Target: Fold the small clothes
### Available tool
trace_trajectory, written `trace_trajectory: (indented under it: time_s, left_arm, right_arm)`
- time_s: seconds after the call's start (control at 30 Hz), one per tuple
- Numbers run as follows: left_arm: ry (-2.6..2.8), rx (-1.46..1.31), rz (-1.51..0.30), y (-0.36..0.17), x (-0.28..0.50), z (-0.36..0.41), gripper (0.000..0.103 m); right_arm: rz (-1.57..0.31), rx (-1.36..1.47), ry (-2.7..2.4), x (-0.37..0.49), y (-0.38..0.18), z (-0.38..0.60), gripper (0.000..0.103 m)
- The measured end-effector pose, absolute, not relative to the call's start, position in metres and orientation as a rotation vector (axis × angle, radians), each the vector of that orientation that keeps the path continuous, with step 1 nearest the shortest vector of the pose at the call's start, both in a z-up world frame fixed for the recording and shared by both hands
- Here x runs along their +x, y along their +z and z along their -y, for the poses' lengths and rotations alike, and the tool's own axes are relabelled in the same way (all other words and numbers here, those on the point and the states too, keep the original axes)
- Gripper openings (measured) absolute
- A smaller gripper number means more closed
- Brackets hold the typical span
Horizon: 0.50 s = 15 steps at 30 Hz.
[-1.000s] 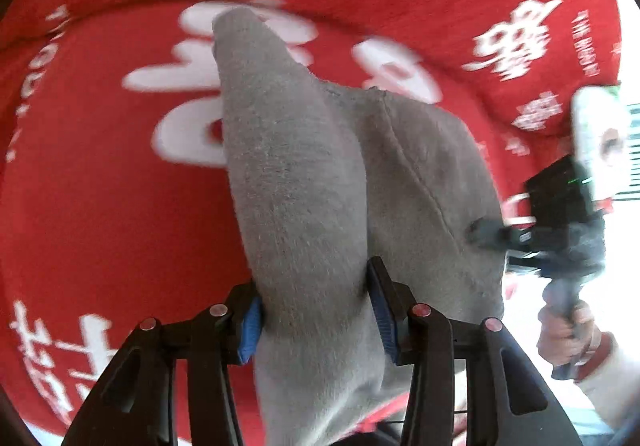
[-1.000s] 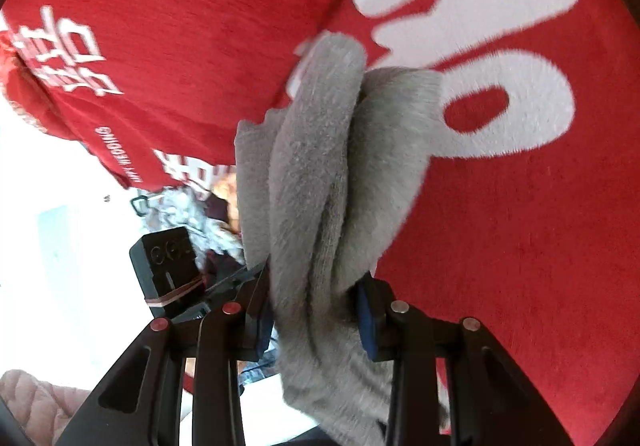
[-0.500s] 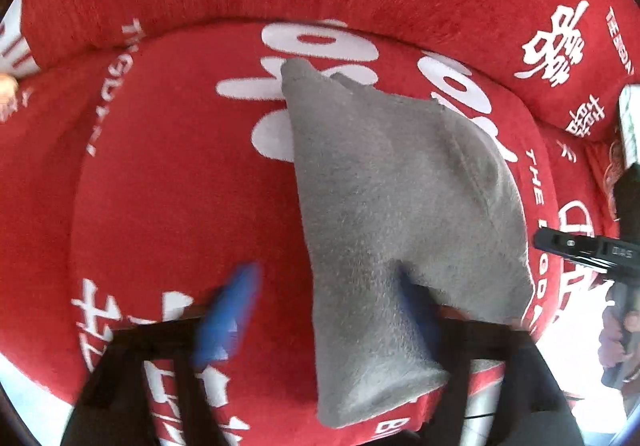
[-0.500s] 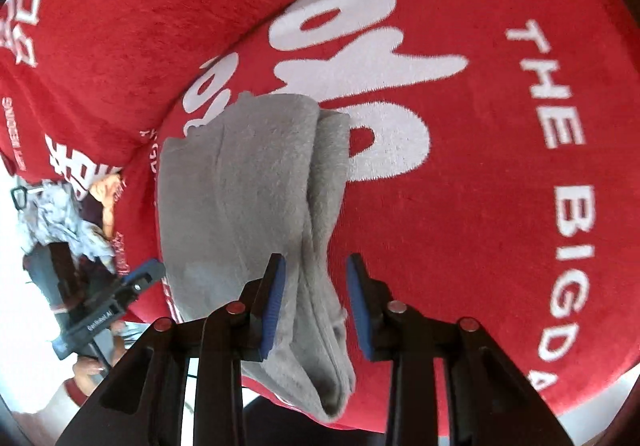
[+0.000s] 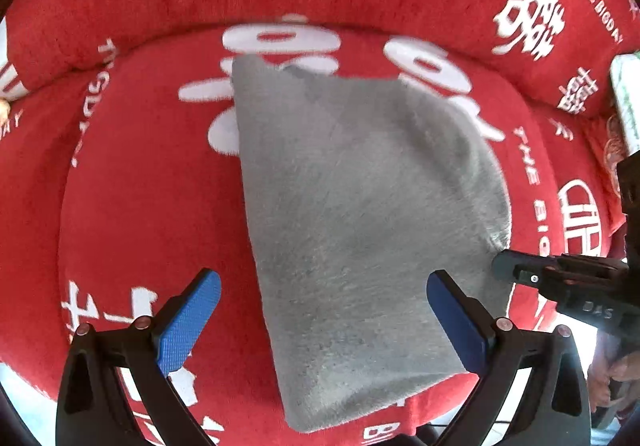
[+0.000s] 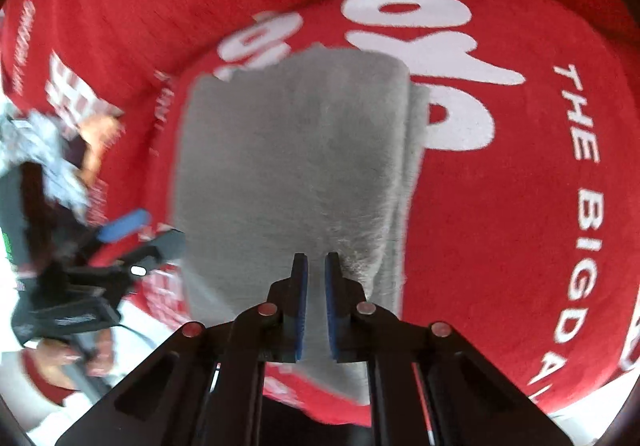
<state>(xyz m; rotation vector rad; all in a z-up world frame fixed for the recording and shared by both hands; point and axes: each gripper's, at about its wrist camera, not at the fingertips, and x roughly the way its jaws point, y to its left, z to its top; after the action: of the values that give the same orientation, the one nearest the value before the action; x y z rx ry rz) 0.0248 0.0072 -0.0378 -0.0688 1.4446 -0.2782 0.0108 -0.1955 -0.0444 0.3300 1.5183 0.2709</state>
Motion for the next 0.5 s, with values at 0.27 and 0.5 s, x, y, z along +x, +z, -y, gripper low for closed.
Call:
trace_trajectory:
  time_s: [0.27,0.5]
  left_arm:
    - [-0.242,-0.060,-1.503,-0.056,0.015,-0.009,0.103]
    - [-0.229,-0.037,-1.514,-0.053,0.012,-0.009,0.103]
  right_arm:
    - [-1.489,0.225,0.272,-0.003,-0.065,0.200,0.000]
    - [-1.506,0.247,0.245,-0.012,-0.061,0.204,0.000]
